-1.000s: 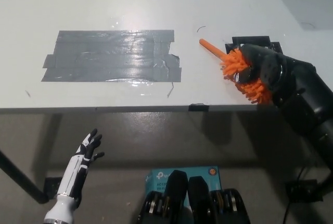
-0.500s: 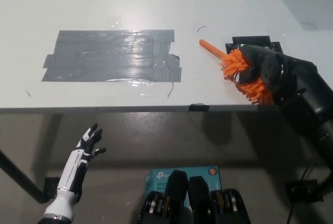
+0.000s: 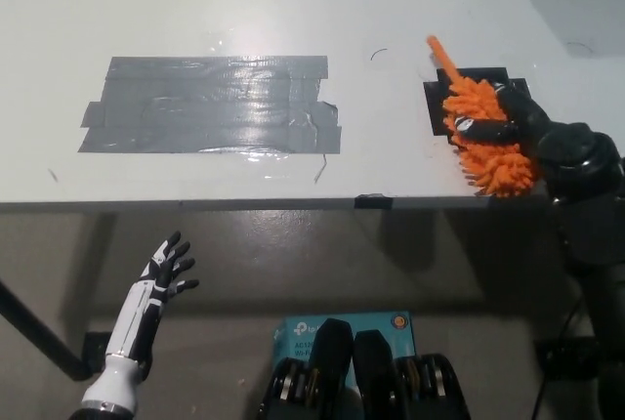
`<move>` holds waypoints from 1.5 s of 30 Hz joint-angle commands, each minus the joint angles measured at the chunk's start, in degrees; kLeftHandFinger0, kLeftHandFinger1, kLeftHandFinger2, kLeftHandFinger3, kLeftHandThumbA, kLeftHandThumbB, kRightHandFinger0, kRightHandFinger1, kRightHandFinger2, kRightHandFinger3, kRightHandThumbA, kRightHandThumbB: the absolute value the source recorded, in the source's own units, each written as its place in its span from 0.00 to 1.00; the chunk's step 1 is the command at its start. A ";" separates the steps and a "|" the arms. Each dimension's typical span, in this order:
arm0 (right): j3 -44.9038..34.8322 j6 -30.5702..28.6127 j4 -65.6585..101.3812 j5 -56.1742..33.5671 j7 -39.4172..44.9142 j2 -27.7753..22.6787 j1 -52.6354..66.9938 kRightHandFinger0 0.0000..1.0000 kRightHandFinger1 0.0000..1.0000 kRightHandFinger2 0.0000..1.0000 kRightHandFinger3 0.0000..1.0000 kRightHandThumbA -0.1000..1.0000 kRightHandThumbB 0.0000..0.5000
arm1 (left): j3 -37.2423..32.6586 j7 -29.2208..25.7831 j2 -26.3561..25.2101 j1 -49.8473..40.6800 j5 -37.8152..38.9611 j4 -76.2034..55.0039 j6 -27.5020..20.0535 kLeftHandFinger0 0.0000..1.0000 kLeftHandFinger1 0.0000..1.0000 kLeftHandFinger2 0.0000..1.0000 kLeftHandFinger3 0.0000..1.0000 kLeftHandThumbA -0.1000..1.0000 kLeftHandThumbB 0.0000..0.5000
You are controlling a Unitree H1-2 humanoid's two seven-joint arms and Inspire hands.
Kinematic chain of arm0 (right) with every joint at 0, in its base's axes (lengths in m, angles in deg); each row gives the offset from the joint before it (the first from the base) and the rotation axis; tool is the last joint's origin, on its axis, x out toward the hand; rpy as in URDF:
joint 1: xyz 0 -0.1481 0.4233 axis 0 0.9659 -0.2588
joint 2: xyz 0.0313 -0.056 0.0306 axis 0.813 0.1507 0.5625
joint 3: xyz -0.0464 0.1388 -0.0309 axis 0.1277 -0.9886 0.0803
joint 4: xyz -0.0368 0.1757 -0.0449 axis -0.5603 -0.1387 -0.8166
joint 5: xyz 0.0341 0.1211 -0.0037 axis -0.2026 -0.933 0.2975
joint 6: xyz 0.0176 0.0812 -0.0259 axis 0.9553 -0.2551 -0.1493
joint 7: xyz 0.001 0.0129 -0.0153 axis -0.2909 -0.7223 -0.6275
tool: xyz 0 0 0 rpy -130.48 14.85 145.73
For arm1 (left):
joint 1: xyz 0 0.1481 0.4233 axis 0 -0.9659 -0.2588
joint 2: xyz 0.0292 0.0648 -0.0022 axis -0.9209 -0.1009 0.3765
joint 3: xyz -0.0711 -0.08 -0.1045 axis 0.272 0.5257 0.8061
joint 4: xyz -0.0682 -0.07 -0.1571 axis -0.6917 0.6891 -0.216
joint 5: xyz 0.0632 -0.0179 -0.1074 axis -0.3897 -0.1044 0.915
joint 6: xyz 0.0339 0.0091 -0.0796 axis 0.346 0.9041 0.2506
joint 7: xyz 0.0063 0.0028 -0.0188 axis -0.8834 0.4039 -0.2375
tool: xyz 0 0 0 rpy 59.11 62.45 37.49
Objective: An orange duster is kept infront of the robot in the middle of the table and the robot extends its right arm to grab the duster, picks it up and hands it to a person
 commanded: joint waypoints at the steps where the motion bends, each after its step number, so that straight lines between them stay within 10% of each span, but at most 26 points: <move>1: -22.93 2.63 4.99 -31.72 2.25 5.60 -4.22 0.00 0.44 0.77 1.00 0.00 0.27 | 0.29 0.28 -0.43 0.79 0.66 -0.99 -1.97 0.82 0.90 0.98 1.00 1.00 0.24; 9: -28.76 2.68 2.87 -39.33 4.72 8.76 -5.00 0.00 0.29 0.61 0.93 0.00 0.23 | 0.16 0.42 -0.30 0.08 0.80 -1.11 -2.47 1.00 1.00 1.00 1.00 1.00 0.23; 45: -23.22 2.68 -4.97 -48.13 0.84 13.92 -8.88 0.00 0.22 0.63 1.00 0.00 0.24 | 0.09 0.53 -0.47 -2.21 0.71 -2.86 -2.34 1.00 1.00 1.00 1.00 1.00 0.32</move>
